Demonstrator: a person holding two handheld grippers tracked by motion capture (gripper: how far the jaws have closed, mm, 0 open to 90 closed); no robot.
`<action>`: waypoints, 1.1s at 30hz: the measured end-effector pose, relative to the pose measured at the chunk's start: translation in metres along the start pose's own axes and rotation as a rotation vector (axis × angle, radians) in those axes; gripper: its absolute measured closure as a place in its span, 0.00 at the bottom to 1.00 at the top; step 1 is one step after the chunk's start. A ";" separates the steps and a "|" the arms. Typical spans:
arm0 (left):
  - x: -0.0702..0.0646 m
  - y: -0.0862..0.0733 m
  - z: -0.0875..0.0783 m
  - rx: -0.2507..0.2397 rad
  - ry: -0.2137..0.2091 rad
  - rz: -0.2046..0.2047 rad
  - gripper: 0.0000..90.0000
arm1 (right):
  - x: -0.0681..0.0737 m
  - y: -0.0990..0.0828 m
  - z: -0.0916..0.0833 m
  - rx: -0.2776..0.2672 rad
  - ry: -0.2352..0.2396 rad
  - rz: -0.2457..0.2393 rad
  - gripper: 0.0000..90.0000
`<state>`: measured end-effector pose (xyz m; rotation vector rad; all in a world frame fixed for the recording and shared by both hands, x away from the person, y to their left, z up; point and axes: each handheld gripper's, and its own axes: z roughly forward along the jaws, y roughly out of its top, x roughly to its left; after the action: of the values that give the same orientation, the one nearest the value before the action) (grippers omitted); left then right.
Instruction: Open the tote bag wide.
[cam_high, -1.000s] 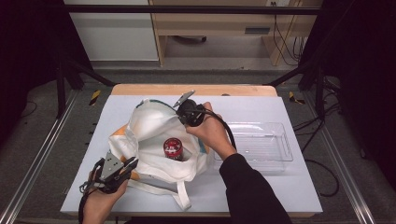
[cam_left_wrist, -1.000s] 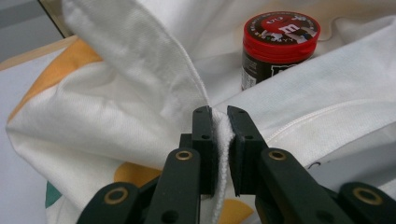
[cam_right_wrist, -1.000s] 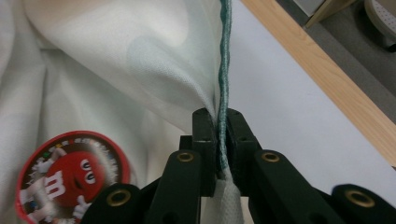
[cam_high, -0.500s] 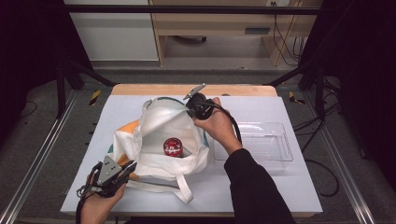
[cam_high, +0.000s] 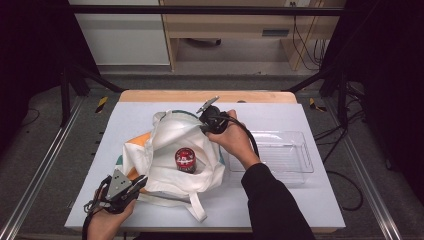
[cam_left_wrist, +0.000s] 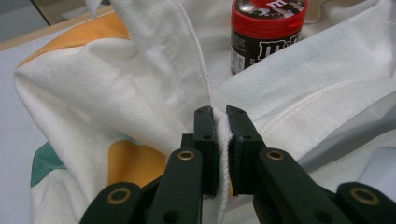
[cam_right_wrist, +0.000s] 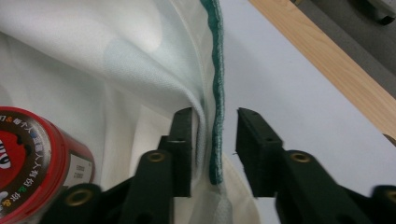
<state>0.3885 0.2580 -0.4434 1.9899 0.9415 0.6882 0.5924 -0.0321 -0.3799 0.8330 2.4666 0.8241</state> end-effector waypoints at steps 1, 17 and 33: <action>0.000 0.000 0.000 -0.002 0.001 -0.004 0.92 | 0.001 0.000 -0.002 -0.005 0.007 0.003 0.64; 0.000 -0.001 0.002 -0.009 0.007 0.005 0.92 | 0.012 0.014 0.010 -0.001 0.068 -0.045 0.51; 0.001 -0.001 0.004 -0.018 0.001 -0.009 0.92 | 0.034 0.002 0.018 0.073 0.033 -0.132 0.92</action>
<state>0.3916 0.2573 -0.4461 1.9681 0.9413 0.6910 0.5778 -0.0011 -0.3981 0.6773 2.5627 0.7112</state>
